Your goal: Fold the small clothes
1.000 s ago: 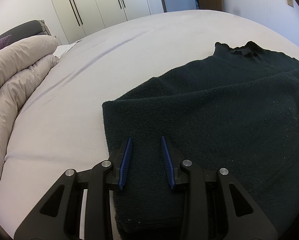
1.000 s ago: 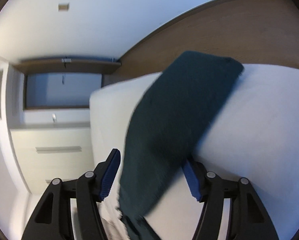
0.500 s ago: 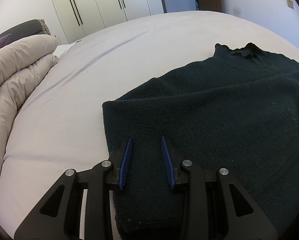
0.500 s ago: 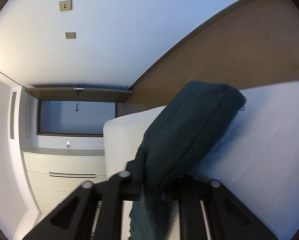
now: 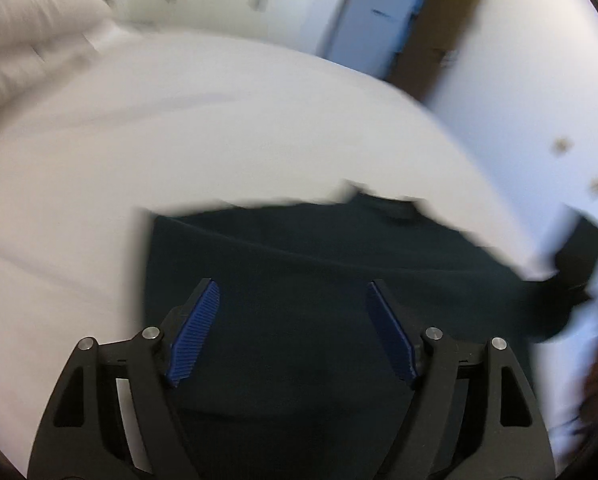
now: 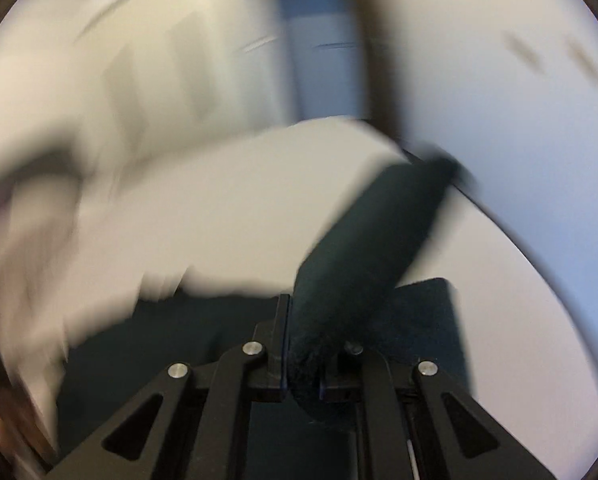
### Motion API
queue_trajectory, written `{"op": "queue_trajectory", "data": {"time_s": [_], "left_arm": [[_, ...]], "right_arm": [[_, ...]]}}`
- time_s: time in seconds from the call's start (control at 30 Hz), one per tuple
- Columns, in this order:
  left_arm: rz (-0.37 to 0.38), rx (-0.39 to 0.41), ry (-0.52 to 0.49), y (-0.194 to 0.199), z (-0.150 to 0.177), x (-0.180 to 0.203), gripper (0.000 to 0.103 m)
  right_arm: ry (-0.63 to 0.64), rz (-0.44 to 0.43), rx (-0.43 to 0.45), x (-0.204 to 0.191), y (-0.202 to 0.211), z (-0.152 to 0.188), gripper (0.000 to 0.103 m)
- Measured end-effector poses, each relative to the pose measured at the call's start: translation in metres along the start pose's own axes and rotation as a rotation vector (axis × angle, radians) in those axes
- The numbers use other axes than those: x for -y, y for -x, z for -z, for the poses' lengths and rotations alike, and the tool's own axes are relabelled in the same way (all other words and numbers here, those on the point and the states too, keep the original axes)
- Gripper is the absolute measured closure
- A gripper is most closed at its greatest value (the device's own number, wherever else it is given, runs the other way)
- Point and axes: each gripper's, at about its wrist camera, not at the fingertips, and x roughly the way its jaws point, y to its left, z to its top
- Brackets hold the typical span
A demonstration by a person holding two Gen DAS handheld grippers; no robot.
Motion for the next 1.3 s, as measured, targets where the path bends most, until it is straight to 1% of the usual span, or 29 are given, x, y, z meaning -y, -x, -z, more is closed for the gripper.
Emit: {"op": "queue_trajectory", "data": {"time_s": [0.03,0.1,0.13,0.17,0.2,0.23,0.27,0.33,0.4,0.43,0.47,0.57,0.67,0.7,0.73,0.77,0.8,0.9,0.93,0.97,1.0,1.07,1.1,1.17,1.23,1.3], "left_arm": [[0.066,-0.035,0.036,-0.005,0.002,0.003,0.027],[0.184,-0.125,0.145,-0.021,0.012,0.006,0.027],[0.235,-0.171,0.203,-0.03,0.019,0.005,0.027],[0.26,-0.201,0.235,-0.036,0.024,0.005,0.027],[0.284,-0.238,0.271,-0.044,0.03,0.006,0.027],[0.302,-0.254,0.296,-0.049,0.036,0.008,0.027],[0.315,-0.248,0.31,-0.05,0.039,0.011,0.027],[0.374,-0.256,0.364,-0.053,0.04,0.018,0.021],[0.411,-0.284,0.404,-0.058,0.039,0.025,0.018],[0.417,-0.297,0.414,-0.06,0.038,0.029,0.018],[0.427,-0.304,0.418,-0.06,0.037,0.032,0.018],[0.472,-0.336,0.446,-0.067,0.038,0.039,0.018],[0.509,-0.355,0.485,-0.079,0.038,0.048,0.018],[0.501,-0.364,0.485,-0.084,0.038,0.048,0.025],[0.503,-0.375,0.492,-0.087,0.038,0.049,0.052],[0.509,-0.397,0.487,-0.091,0.038,0.051,0.067],[0.502,-0.406,0.479,-0.093,0.038,0.052,0.08],[0.512,-0.394,0.472,-0.093,0.038,0.052,0.094],[0.509,-0.386,0.475,-0.093,0.038,0.05,0.095],[0.504,-0.379,0.474,-0.093,0.037,0.046,0.095],[0.496,-0.362,0.467,-0.09,0.035,0.043,0.095],[0.472,-0.33,0.429,-0.087,0.026,0.041,0.095],[0.459,-0.314,0.408,-0.085,0.021,0.04,0.095],[0.411,-0.269,0.342,-0.075,0.009,0.04,0.096],[0.366,-0.218,0.26,-0.063,-0.002,0.044,0.096],[0.335,-0.182,0.198,-0.053,-0.009,0.05,0.096]], "right_arm": [[0.146,0.025,-0.034,-0.042,-0.017,0.011,0.092],[0.349,0.056,-0.107,-0.1,-0.045,0.041,0.092],[0.412,0.069,-0.129,-0.121,-0.056,0.057,0.092],[0.432,0.074,-0.146,-0.129,-0.063,0.064,0.092],[0.426,0.077,-0.161,-0.133,-0.07,0.07,0.092],[0.41,0.079,-0.16,-0.132,-0.073,0.072,0.092],[0.399,0.079,-0.154,-0.13,-0.073,0.071,0.092],[0.385,0.068,-0.144,-0.128,-0.07,0.071,0.092],[0.375,0.06,-0.132,-0.128,-0.069,0.068,0.092],[0.369,0.055,-0.117,-0.129,-0.065,0.067,0.092],[0.364,0.054,-0.105,-0.13,-0.058,0.078,0.092],[0.355,0.045,-0.078,-0.127,-0.036,0.087,0.092],[0.364,0.028,-0.076,-0.133,-0.032,0.089,0.092],[0.369,0.024,-0.076,-0.135,-0.031,0.09,0.092],[0.374,0.022,-0.077,-0.137,-0.032,0.089,0.092],[0.377,0.019,-0.078,-0.139,-0.032,0.09,0.091],[0.377,0.015,-0.081,-0.139,-0.032,0.09,0.091],[0.355,-0.002,-0.101,-0.137,-0.033,0.089,0.084],[0.34,-0.008,-0.109,-0.134,-0.031,0.089,0.077],[0.311,-0.021,-0.126,-0.13,-0.028,0.088,0.058],[0.279,-0.036,-0.131,-0.125,-0.024,0.088,0.046],[0.133,-0.102,-0.125,-0.104,-0.005,0.088,0.04],[-0.008,-0.166,-0.129,-0.082,0.006,0.091,0.035],[-0.285,-0.283,-0.152,-0.042,0.016,0.099,0.032],[-0.563,-0.39,-0.175,-0.003,0.017,0.117,0.03],[-0.717,-0.464,-0.197,0.013,0.009,0.131,0.03]]}}
